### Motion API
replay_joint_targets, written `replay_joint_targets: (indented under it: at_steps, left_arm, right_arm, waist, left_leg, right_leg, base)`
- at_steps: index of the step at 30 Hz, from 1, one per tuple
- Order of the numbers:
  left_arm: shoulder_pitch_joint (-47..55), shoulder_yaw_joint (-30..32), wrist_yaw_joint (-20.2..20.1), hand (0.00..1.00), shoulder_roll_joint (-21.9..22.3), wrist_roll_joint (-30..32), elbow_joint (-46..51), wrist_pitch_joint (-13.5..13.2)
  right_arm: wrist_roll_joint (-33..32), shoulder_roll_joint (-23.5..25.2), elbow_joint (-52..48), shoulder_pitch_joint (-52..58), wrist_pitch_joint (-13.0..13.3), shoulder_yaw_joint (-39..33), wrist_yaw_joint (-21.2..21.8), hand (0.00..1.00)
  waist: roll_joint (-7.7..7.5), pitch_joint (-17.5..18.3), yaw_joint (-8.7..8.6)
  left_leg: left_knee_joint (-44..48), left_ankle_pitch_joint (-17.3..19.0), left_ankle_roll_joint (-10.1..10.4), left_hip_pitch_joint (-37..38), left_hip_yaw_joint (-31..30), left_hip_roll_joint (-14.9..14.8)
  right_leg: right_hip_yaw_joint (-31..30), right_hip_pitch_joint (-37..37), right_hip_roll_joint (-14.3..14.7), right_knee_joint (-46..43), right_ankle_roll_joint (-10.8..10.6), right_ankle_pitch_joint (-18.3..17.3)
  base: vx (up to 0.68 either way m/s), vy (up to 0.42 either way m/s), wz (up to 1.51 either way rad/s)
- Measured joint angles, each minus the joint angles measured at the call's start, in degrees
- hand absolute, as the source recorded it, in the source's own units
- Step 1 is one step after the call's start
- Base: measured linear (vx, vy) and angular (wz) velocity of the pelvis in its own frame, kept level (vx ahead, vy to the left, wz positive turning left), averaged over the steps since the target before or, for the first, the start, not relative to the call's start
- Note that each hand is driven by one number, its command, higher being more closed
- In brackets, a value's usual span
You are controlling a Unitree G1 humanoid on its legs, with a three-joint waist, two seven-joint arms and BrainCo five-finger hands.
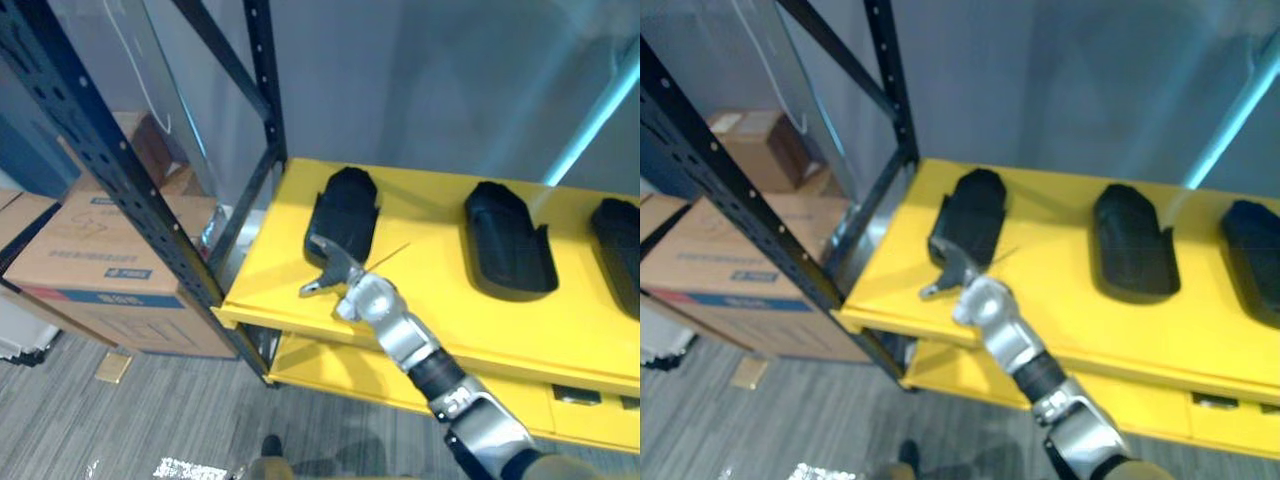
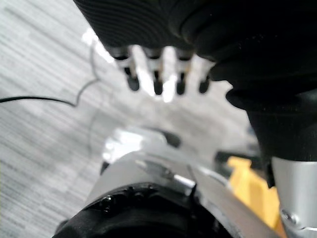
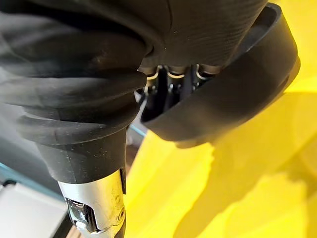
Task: Walk over and take plastic housings, then place them on the shelf
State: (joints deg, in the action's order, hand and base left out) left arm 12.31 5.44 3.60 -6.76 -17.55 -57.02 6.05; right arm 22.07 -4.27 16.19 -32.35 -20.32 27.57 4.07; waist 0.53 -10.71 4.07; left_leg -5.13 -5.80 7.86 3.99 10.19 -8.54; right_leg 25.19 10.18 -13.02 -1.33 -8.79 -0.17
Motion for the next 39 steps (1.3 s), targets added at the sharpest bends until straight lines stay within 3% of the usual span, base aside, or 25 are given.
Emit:
replay_joint_targets:
  at_steps: [11,16,19,24,27,30,32,37,39]
  left_arm:
    - [-0.4,-0.8,0.0,0.0,-0.3,0.0,0.0,0.3]
    - [-0.4,-1.3,0.0,0.0,-0.4,-0.1,-0.2,0.0]
    - [-0.4,-1.3,0.0,0.0,-0.4,-0.1,-0.4,-0.2]
    - [-0.4,-1.2,-0.2,0.0,-0.4,-0.1,-0.5,-0.8]
    - [-0.4,-1.1,-0.4,0.0,-0.4,0.0,-0.5,-1.0]
    - [-0.4,-1.1,-0.4,0.0,-0.5,0.0,-0.8,-1.3]
    - [-0.4,-1.1,-0.4,0.0,-0.6,0.1,-1.4,-2.0]
    - [-0.4,-1.1,-0.2,0.0,-1.1,0.1,-2.5,-2.8]
    - [-0.4,-1.1,0.1,0.0,-1.4,0.2,-2.6,-3.4]
  right_arm:
    - [0.1,-1.6,-0.2,0.8,0.3,-2.0,-1.7,0.0]
    - [0.0,-3.0,-2.2,0.9,3.9,-2.1,-7.5,0.0]
    - [-0.1,-3.4,-5.2,0.9,9.0,-2.2,-13.0,0.0]
    - [-1.0,-3.7,-11.8,1.2,22.6,-2.9,-24.3,0.0]
    - [-1.4,-3.4,-15.4,2.7,27.7,-4.9,-27.6,0.0]
    - [-5.3,-3.6,-16.8,4.7,31.0,-6.3,-26.4,0.0]
    - [-10.9,-4.2,-18.7,6.9,31.9,-6.4,-21.5,0.0]
    - [-21.3,-4.3,-20.4,9.5,31.4,-5.4,-11.9,0.0]
    - [-25.1,-4.2,-20.3,9.7,30.1,-2.3,-7.9,0.0]
  waist:
    - [-0.01,0.0,-0.04]
    - [0.0,0.0,-0.03]
    - [0.0,0.0,-0.11]
    - [-0.01,0.0,-0.16]
    - [-0.13,0.1,-0.18]
    - [-0.39,0.2,-0.36]
    - [-0.75,0.4,-0.8]
    - [-1.55,0.9,-1.57]
    - [-2.14,1.3,-1.57]
  left_leg:
    - [0.0,0.1,0.0,-0.1,0.1,-0.2]
    - [0.0,0.1,0.0,-0.3,0.6,-0.4]
    - [0.0,0.1,0.0,-0.1,1.2,-0.5]
    - [0.0,0.1,0.0,-0.1,1.1,-0.6]
    - [0.0,0.1,0.0,0.0,1.0,-0.6]
    - [0.0,0.1,0.0,0.0,1.0,-0.7]
    - [0.0,0.1,0.0,0.1,1.1,-0.8]
    - [0.0,0.0,0.1,0.9,1.6,-1.2]
    - [0.0,0.0,0.2,1.0,2.0,-1.8]
  right_leg:
    - [-0.2,-0.3,0.1,-0.2,0.1,-0.1]
    - [-0.9,-1.3,0.2,-1.2,0.2,-0.3]
    - [-1.6,-1.7,0.2,-1.5,0.4,-0.4]
    - [-1.8,-2.2,0.1,-2.6,0.1,-1.1]
    - [-1.7,-2.2,0.0,-3.1,0.2,-1.6]
    - [-1.7,-2.2,0.1,-3.1,0.2,-1.6]
    - [-1.8,-2.3,0.2,-3.1,0.2,-1.6]
    - [-2.4,-2.2,0.5,-3.1,0.2,-1.5]
    - [-3.0,-2.2,1.1,-3.1,0.5,-1.5]
  base:
    - [0.0,0.0,0.0]
    - [0.0,0.0,-0.06]
    - [-0.01,-0.002,-0.1]
    - [0.0,0.0,0.0]
    - [0.0,0.0,0.0]
    - [0.0,0.0,0.0]
    - [0.0,0.0,0.0]
    - [0.0,-0.011,-0.06]
    - [-0.02,-0.017,-0.11]
